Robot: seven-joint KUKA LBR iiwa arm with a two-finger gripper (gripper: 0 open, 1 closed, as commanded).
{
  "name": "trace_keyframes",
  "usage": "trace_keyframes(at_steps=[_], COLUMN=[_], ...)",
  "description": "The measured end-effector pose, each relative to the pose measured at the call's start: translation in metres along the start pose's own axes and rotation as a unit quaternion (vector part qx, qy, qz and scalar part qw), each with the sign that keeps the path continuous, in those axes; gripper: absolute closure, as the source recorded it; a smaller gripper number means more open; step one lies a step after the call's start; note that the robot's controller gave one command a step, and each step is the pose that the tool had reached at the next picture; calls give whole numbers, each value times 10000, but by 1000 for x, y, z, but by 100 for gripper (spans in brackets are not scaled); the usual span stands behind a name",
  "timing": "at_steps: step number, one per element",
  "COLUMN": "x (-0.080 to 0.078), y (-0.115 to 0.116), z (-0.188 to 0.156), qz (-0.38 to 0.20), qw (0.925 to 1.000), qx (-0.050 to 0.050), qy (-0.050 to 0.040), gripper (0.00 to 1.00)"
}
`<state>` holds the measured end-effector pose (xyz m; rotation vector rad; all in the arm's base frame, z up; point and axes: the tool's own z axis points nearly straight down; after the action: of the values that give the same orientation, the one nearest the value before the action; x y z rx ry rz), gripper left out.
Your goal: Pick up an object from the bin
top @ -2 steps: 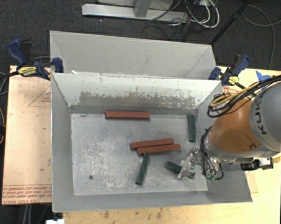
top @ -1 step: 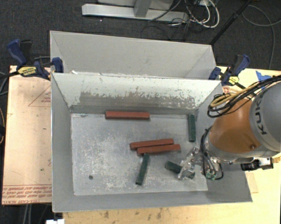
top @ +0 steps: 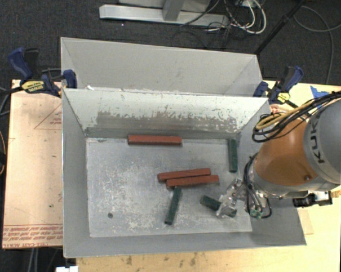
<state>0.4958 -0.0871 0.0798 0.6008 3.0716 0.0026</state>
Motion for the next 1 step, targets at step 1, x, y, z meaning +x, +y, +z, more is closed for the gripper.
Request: trace_keyframes(at_steps=[1], x=[3], y=[0], z=[-11], qz=[-5], qw=[10000], qx=[16], qy=[59], gripper=[100])
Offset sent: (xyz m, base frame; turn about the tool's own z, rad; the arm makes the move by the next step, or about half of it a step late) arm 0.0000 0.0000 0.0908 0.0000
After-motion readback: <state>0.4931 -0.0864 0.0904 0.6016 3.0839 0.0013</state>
